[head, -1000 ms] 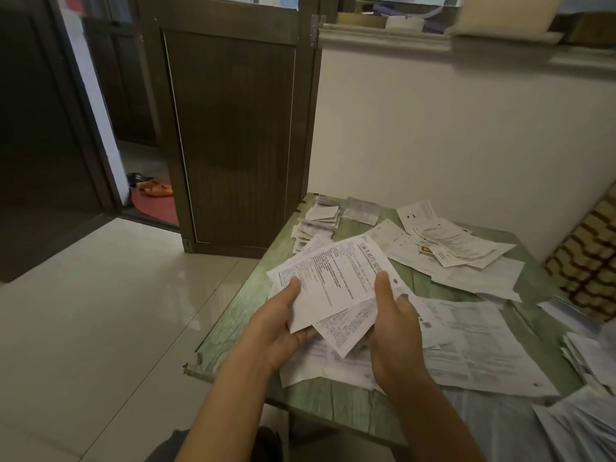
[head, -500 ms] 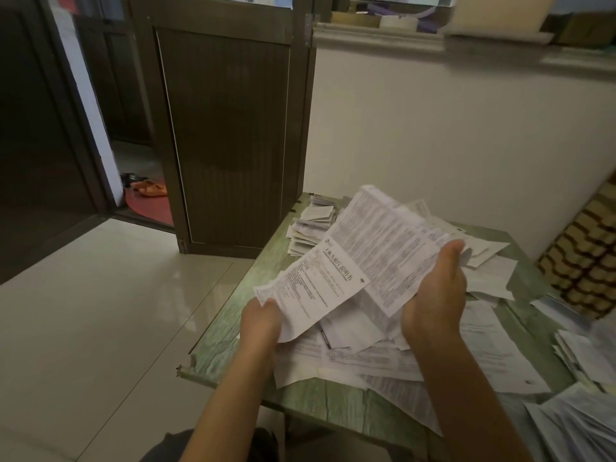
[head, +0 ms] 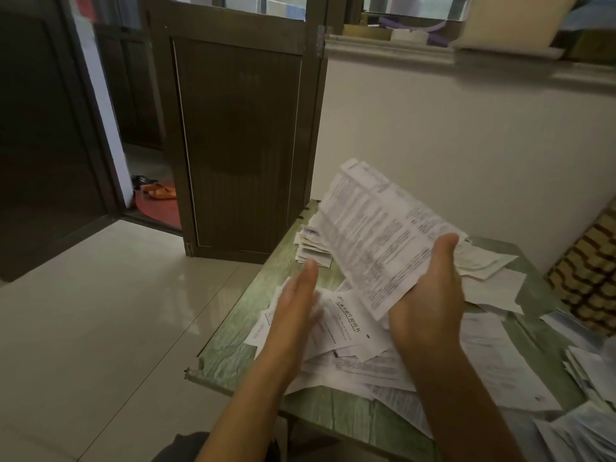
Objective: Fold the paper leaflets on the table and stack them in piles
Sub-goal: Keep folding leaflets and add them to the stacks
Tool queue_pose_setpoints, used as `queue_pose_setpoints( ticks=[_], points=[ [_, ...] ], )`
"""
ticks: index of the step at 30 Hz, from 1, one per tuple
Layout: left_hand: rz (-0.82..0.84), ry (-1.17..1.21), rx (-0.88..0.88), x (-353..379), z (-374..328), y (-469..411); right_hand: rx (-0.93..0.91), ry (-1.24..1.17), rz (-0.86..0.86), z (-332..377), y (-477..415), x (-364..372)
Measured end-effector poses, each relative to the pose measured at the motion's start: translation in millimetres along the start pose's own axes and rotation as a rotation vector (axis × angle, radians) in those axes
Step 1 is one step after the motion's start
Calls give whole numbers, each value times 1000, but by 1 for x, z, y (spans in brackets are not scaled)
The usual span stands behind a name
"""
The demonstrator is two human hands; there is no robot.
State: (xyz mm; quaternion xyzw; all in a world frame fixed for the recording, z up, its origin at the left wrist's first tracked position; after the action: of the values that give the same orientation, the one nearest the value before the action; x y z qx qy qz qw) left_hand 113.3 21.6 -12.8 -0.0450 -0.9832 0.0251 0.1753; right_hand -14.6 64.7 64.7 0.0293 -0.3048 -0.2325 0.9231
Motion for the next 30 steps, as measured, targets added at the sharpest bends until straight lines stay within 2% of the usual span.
queue_pose_setpoints(
  ticks=[2, 4, 6, 11, 14, 16, 18, 20, 22, 24, 27, 30],
  points=[
    [192, 457, -273, 16, 6, 6, 87, 7, -1, -22, 8, -1],
    [331, 707, -317, 22, 1, 10, 148, 4, -12, -41, 13, -6],
    [350, 747, -303, 21, -2, 12, 173, 30, -10, -51, 13, -10],
    [299, 701, -290, 12, 0, 9, 72, 210, -109, -47, 1, -31],
    [300, 725, -264, 9, -9, 8, 181, 247, -113, -53, -12, -42],
    [329, 779, -255, 9, -12, 7, 419, 165, 43, -67, -17, -39],
    [343, 775, -252, 8, -13, 5, 659, -2, 314, -73, -12, -23],
    [355, 767, -265, 7, -10, 4, 752, -124, 493, -68, -4, -13],
    [376, 768, -275, 6, -10, 3, 640, -64, 457, -62, -12, -14],
    [394, 755, -269, 6, -11, 4, 437, 3, 286, -50, -21, -22],
    [367, 697, -248, 5, -10, 2, 95, 136, 132, -29, -24, -31],
    [290, 657, -233, 1, -6, -1, -63, 257, 18, -22, -22, -37]
  ],
)
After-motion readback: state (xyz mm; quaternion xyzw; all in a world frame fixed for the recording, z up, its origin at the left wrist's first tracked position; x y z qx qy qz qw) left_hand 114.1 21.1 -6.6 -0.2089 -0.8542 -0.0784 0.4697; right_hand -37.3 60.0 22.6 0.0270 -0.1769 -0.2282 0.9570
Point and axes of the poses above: each hand's wrist, its own y-axis away from the middle knuckle, its own x-axis out of the palm, z = x × y, the point moved 6 cm from there along -y, towards the middle knuckle, and after that the axes turned 11 degrees about x, right-handed, at the moved point
